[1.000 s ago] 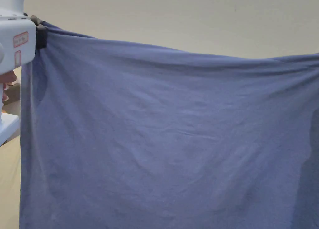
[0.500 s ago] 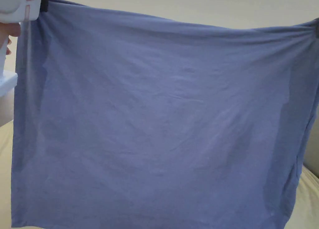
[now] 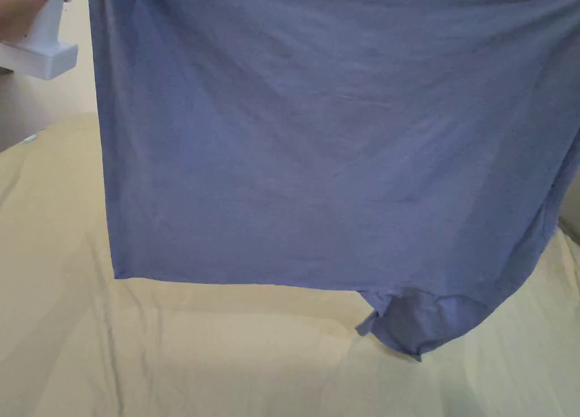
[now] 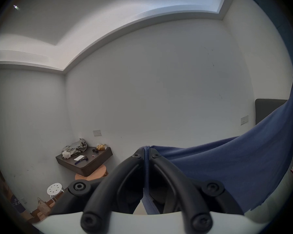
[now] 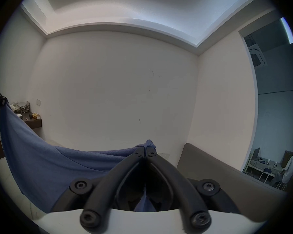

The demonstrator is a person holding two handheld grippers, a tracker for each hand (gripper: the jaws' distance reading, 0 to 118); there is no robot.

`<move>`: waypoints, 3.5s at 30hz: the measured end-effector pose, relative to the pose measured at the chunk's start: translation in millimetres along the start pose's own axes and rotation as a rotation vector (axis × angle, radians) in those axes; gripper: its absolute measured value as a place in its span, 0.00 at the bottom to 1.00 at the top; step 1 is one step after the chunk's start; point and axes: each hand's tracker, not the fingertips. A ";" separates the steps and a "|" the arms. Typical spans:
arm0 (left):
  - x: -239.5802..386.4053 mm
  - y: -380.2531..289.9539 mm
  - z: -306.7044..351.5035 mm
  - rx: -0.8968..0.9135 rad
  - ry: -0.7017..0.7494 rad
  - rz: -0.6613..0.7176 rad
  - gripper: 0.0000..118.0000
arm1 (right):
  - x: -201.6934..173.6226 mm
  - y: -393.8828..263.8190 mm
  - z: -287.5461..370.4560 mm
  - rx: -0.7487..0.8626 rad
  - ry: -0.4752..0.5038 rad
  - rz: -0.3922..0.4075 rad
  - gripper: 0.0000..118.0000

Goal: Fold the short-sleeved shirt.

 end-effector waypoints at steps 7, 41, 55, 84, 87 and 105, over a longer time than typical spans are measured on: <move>31.5 -77.4 -57.7 -0.103 -0.043 -0.045 0.01 | -24.4 -95.1 -42.7 -0.121 0.039 0.056 0.01; 9.2 -503.8 278.2 -0.833 -0.381 -0.280 0.01 | -50.7 -469.1 305.9 -0.992 0.324 0.074 0.01; -4.6 -528.9 326.3 -0.945 -0.478 -0.370 0.01 | -32.5 -500.9 348.8 -1.272 0.321 -0.031 0.01; 46.4 -250.4 393.7 0.055 -0.132 0.129 0.10 | -141.6 -208.8 401.8 -0.128 0.138 0.035 0.06; 62.4 -244.4 406.0 0.070 -0.142 0.118 0.00 | -151.4 -203.7 406.1 -0.118 0.166 0.026 0.01; 47.3 -292.9 383.9 -0.172 -0.320 0.000 0.00 | -143.1 -228.5 398.2 -0.220 0.209 0.074 0.01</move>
